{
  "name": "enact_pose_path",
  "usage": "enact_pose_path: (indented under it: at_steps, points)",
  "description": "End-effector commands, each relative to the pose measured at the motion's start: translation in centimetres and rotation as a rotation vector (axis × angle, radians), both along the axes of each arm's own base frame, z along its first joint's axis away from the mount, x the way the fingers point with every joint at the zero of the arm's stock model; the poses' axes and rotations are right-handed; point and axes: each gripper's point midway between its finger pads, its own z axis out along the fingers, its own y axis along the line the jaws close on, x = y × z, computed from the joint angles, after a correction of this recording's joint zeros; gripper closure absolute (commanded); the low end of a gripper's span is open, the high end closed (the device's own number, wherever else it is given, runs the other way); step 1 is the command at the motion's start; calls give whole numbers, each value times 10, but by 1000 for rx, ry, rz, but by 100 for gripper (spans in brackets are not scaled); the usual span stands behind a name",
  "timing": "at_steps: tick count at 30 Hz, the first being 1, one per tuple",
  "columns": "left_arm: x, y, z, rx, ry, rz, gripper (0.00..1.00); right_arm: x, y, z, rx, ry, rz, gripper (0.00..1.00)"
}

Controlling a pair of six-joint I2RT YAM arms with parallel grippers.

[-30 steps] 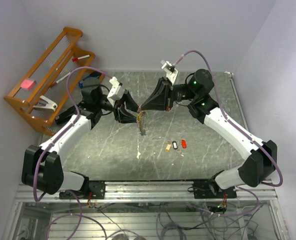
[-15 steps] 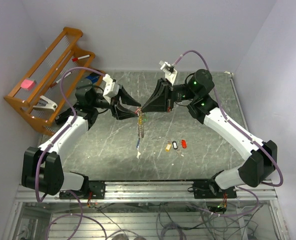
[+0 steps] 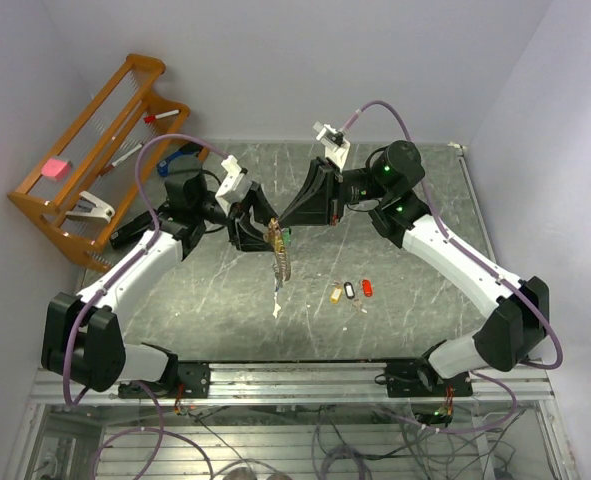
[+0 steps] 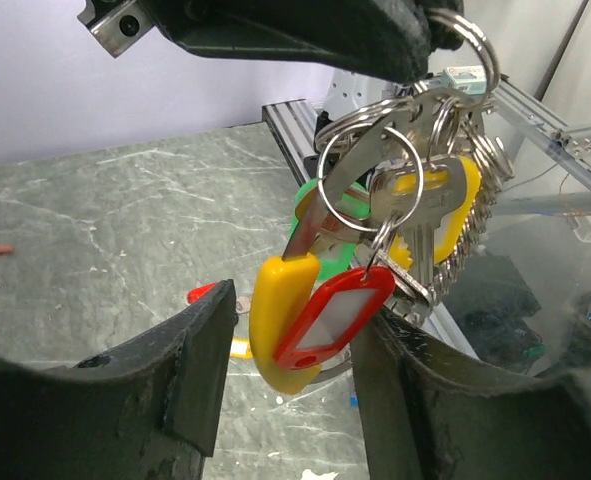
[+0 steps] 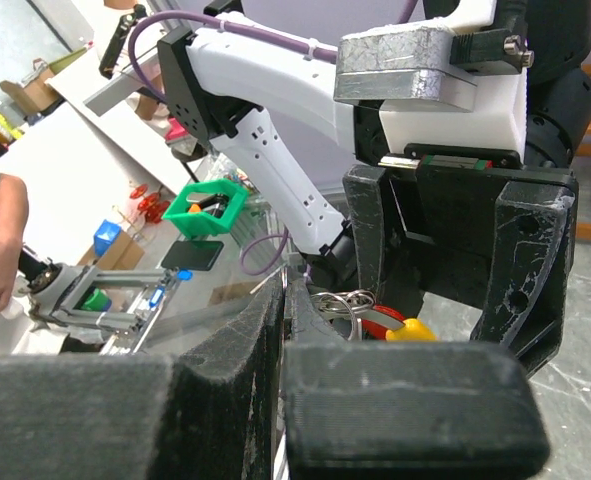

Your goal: Put the keys on the keyring

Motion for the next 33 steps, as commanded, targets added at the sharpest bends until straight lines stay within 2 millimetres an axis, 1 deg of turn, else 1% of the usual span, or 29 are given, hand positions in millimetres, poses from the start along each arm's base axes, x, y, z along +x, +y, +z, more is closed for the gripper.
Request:
enact_pose_path:
  at_steps: [1,5,7,9,10,12,14,19,23,24,25,26,27,28,29,30,33]
  points:
    - [-7,2,11,-16,-45,-33,45,-2,1,8,29,-31,12,100]
    - [-1,1,13,-25,-48,17,59,-3,0,8,25,-25,9,100]
    - [2,3,13,-34,-64,38,66,-3,0,8,21,-31,2,100]
    - [10,8,10,-31,-60,69,83,-4,-1,8,16,-31,-5,100]
    - [14,10,10,-31,-62,84,89,-5,-2,9,18,-35,-5,100]
    - [19,13,12,-32,-68,106,90,-5,-2,10,17,-37,-6,100]
    - [20,15,16,-37,-82,109,93,-5,-3,9,14,-38,-3,100]
    - [22,21,26,-54,-115,120,93,-5,-3,9,15,-45,-12,100]
    - [24,29,33,-63,-152,126,93,2,-5,4,-5,-41,-49,100]
    - [27,31,33,-56,-145,125,93,5,-5,3,-13,-39,-63,97]
    - [28,34,33,-46,-129,124,93,9,-6,2,-23,-40,-86,80]
    - [30,37,32,-37,-118,121,93,15,-7,1,-35,-41,-120,50]
    - [32,40,30,-31,-120,120,93,20,-9,1,-44,-54,-151,28]
    - [35,44,29,-25,-111,127,93,26,-12,1,-50,-74,-186,16]
    - [39,48,27,-19,-99,140,93,32,-15,0,-64,-75,-219,8]
    - [43,51,26,-13,-83,154,93,38,-19,-1,-79,-78,-251,2]
    - [52,58,23,-9,-72,184,93,56,-30,-6,-121,-77,-343,0]
